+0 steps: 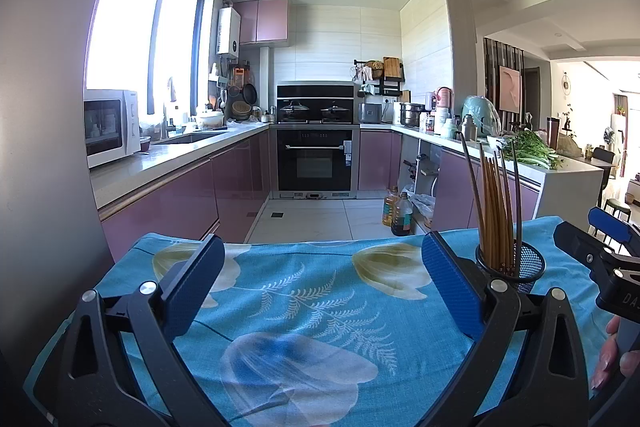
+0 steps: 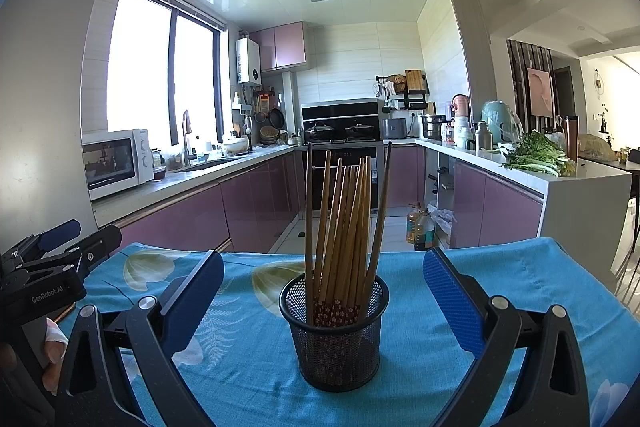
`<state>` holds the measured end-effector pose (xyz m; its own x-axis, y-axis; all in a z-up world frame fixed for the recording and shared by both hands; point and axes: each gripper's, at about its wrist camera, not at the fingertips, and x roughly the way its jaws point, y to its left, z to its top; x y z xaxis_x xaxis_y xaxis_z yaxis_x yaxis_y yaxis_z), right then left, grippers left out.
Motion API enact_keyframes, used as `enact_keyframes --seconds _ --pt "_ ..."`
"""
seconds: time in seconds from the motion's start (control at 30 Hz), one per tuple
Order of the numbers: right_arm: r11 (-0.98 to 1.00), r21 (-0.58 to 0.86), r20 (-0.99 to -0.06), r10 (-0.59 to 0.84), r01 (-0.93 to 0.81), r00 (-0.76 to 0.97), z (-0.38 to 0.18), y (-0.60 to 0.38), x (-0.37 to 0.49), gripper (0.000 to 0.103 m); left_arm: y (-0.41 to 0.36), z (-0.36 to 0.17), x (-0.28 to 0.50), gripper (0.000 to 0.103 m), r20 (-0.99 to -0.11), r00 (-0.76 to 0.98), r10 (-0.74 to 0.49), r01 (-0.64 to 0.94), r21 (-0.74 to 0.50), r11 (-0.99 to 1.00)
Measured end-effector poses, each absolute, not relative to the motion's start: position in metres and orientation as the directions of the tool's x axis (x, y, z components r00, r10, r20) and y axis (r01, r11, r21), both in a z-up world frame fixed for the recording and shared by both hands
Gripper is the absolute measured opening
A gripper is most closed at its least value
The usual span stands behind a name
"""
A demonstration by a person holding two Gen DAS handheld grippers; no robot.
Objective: Organize utensils
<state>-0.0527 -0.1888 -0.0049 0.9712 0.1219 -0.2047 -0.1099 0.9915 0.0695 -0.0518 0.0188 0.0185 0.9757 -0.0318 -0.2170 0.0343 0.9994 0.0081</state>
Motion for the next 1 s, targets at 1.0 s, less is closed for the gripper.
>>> enact_keyframes --seconds 1.0 --pt "0.998 0.059 -0.374 0.031 -0.01 0.927 -0.028 -0.239 -0.029 0.097 0.035 0.002 -0.021 0.097 -0.382 0.924 -0.028 0.036 0.014 0.999"
